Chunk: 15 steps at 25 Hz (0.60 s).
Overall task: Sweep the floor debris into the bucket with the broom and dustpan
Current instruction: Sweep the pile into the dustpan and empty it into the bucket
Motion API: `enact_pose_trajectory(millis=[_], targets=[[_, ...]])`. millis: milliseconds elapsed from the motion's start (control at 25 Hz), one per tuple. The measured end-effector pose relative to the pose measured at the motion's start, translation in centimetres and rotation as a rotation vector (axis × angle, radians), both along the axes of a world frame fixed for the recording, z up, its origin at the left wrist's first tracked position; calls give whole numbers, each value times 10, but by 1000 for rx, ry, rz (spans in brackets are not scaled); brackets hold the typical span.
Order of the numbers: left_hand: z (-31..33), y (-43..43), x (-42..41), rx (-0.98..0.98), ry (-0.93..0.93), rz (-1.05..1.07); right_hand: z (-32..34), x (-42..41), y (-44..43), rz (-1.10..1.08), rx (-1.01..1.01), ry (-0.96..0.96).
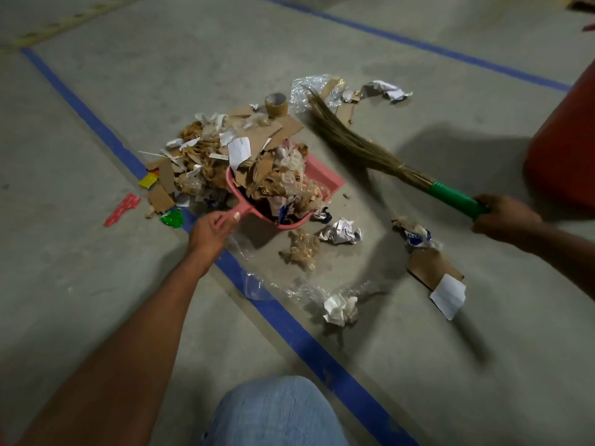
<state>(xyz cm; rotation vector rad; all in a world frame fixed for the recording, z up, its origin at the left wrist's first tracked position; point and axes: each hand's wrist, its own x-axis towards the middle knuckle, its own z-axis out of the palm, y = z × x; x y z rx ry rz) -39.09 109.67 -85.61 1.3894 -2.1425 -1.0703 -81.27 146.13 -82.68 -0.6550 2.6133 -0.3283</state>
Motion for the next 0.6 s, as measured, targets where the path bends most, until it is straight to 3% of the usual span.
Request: enact_pose_trajectory(millis=[600], targets=[[114, 9, -120, -79, 162, -168, -3, 1, 17, -34, 26, -147]])
